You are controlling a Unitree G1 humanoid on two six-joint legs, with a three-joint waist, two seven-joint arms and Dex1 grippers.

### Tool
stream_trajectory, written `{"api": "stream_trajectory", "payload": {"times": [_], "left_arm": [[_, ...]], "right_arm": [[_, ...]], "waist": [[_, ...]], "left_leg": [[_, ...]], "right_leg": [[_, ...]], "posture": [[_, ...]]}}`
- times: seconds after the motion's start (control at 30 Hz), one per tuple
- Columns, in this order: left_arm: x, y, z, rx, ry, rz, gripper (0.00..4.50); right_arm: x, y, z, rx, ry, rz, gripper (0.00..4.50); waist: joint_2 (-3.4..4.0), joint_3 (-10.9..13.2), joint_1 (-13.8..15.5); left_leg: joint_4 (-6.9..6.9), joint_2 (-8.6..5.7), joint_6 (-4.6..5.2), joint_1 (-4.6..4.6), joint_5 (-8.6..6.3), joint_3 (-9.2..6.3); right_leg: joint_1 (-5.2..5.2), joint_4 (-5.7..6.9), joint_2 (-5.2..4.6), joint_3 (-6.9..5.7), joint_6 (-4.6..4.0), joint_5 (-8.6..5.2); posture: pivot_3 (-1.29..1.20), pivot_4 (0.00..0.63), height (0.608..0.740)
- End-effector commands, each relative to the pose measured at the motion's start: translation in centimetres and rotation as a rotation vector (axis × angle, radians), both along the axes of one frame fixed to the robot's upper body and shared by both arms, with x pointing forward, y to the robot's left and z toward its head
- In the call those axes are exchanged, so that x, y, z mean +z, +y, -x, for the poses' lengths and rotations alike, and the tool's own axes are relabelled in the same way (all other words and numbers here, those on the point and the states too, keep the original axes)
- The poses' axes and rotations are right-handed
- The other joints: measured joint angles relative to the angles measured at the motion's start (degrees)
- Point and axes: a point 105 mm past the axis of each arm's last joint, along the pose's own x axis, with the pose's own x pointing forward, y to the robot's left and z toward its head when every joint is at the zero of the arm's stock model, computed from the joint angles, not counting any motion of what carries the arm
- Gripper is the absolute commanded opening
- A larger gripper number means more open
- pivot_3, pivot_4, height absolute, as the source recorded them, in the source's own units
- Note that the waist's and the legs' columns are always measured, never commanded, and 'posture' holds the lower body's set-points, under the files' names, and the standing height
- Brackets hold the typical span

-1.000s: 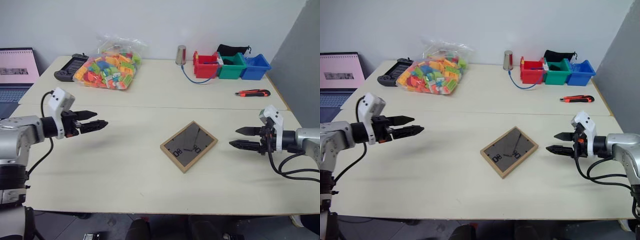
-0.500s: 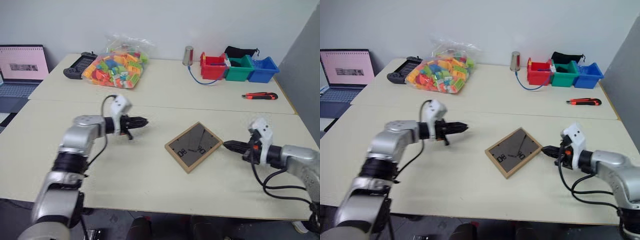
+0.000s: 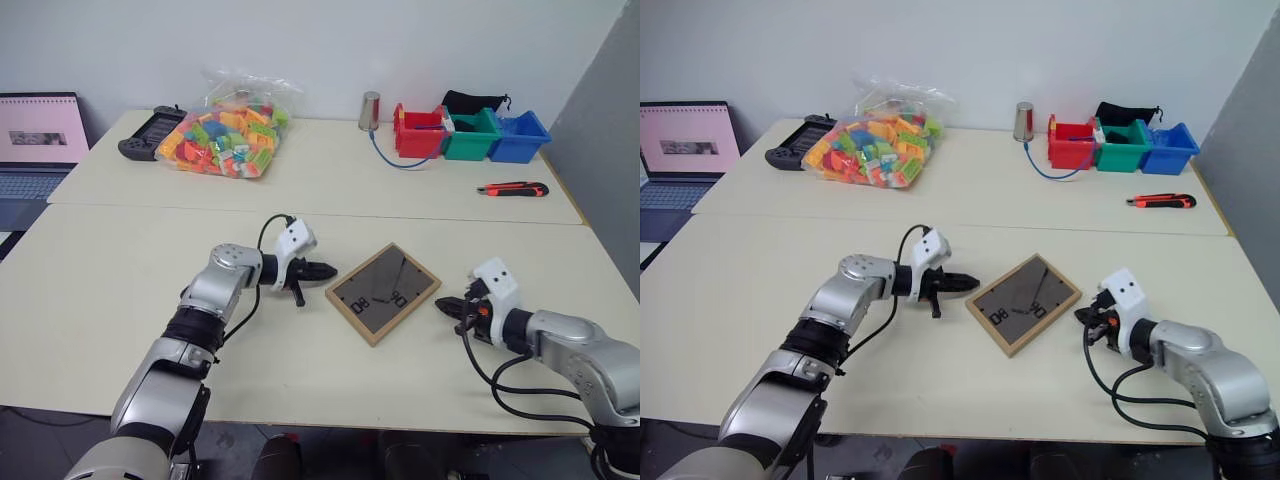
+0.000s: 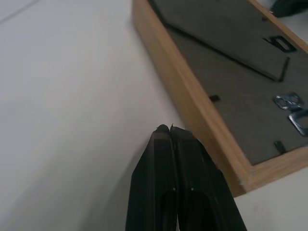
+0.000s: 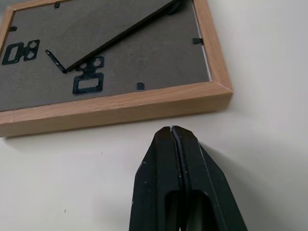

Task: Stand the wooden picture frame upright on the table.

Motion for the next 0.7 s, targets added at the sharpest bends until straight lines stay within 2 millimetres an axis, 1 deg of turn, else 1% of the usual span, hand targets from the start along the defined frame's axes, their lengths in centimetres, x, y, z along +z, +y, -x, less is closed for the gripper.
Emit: {"api": "stream_trajectory", "payload": {"times": [0.03, 0.2, 0.33, 0.43, 0.53, 0.6, 0.7], "left_arm": [[0.8, 0.2, 1.2, -0.054, -0.023, -0.019, 0.02], [0.6, 0.3, 2.7, -0.074, -0.01, -0.024, 0.02], [0.6, 0.3, 4.7, -0.094, 0.011, -0.015, 0.02], [0.8, 0.4, 5.5, -0.071, 0.017, -0.007, 0.02], [0.8, 0.7, 5.9, -0.056, 0.02, -0.01, 0.02], [0.8, 0.9, 5.9, -0.039, 0.017, -0.011, 0.02], [0.9, 2.1, 4.6, 0.03, -0.012, -0.034, 0.02]], "right_arm": [[0.9, 0.8, -1.8, -0.001, -0.071, 0.008, 0.0], [1.1, 2.0, -3.0, 0.032, -0.092, -0.024, 0.0], [1.1, 4.1, -3.9, 0.078, -0.101, -0.05, 0.0], [1.3, 4.9, -4.2, 0.101, -0.106, -0.062, 0.0], [1.1, 4.7, -4.6, 0.099, -0.107, -0.05, 0.0], [0.9, 4.1, -4.8, 0.091, -0.105, -0.035, 0.0], [0.7, 2.5, -4.7, 0.088, -0.099, 0.012, 0.0]], "waist": [[0.0, 0.0, -0.2], [0.01, 0.0, -0.1], [0.02, 0.0, -0.4], [0.02, 0.0, -0.5], [0.02, 0.0, -0.5], [0.02, 0.0, -0.4], [0.02, 0.0, -0.4]], "left_leg": [[0.0, 0.0, 0.0, 0.0, 0.0, 0.0], [0.0, 0.01, 0.0, 0.02, 0.0, -0.01], [0.0, 0.01, 0.0, 0.02, 0.0, 0.01], [-0.01, 0.02, 0.0, 0.02, 0.0, -0.02], [0.0, 0.02, 0.0, 0.02, 0.0, -0.02], [0.0, 0.01, 0.0, 0.01, 0.0, -0.02], [0.0, 0.01, 0.0, 0.01, 0.0, -0.01]], "right_leg": [[0.0, 0.01, 0.0, 0.0, 0.0, 0.0], [0.0, 0.05, 0.0, -0.01, 0.0, 0.0], [0.0, 0.03, -0.01, 0.02, 0.0, 0.0], [-0.01, 0.06, 0.0, -0.02, 0.0, 0.0], [0.0, 0.07, 0.0, -0.01, 0.0, 0.0], [0.01, 0.05, -0.01, -0.01, 0.0, 0.0], [0.01, 0.05, -0.01, -0.02, 0.0, 0.0]], "posture": [[0.0, 0.15, 0.74], [0.0, 0.15, 0.74], [0.0, 0.15, 0.74], [0.0, 0.15, 0.74], [0.0, 0.15, 0.74], [0.0, 0.15, 0.74], [0.0, 0.15, 0.74]]}}
